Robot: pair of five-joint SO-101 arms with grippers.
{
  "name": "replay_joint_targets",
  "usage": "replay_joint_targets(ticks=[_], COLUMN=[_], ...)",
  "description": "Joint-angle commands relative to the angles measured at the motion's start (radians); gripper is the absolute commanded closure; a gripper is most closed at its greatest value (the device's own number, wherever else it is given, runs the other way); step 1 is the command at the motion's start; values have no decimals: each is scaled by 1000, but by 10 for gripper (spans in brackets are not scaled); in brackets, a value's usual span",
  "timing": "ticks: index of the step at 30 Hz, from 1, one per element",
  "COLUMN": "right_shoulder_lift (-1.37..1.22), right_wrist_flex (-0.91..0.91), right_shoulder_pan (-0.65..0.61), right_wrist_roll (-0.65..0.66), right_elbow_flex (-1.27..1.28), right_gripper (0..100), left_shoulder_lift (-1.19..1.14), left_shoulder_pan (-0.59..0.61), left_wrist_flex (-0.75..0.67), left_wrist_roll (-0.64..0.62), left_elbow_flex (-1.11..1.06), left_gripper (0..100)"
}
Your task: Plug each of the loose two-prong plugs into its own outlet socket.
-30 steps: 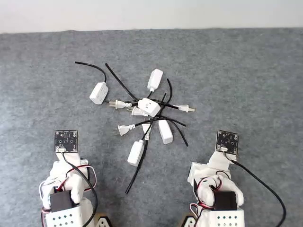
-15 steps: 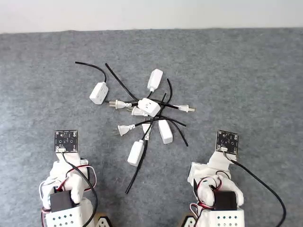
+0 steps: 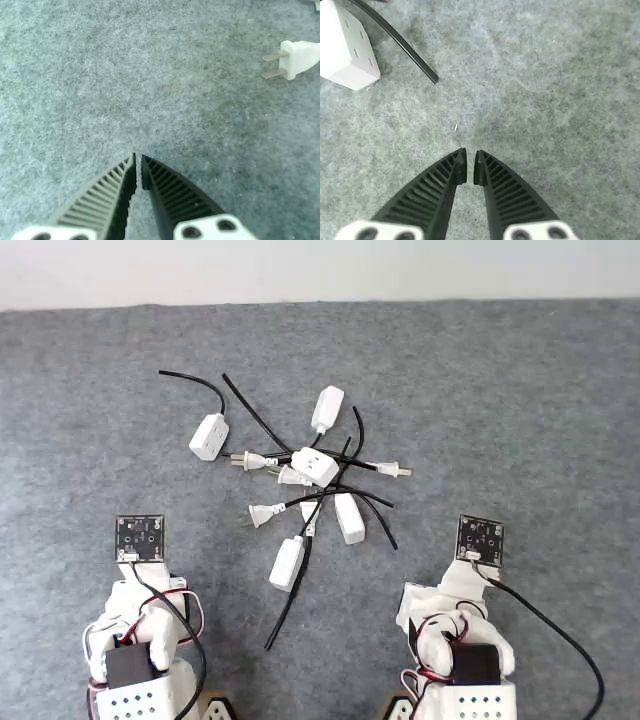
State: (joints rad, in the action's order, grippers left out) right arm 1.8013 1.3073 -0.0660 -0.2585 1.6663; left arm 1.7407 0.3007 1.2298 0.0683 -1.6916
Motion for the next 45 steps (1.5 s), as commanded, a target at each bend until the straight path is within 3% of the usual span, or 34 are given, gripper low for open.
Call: replay_joint_targets(ticks=[1,35,39,45], right_shoulder_lift=[12,12,12,12], right_wrist_flex=[4,-1,-116,-375], right_shoulder_pan=[-4,-8,19,208], right_wrist_roll=[-9,-8,-6,-6], right_elbow_flex=[17,17,15,15], right_gripper=[965,961,961,961], left_shoulder_lift=[9,9,9,9], left_shoulder_pan=[-3,-6,-5,-3], left_wrist_flex=[-2,-21,-127,-255], left_wrist_roll=[-5,-5,-8,-9], left_elbow_flex=[18,21,18,21], left_gripper=[985,982,982,982])
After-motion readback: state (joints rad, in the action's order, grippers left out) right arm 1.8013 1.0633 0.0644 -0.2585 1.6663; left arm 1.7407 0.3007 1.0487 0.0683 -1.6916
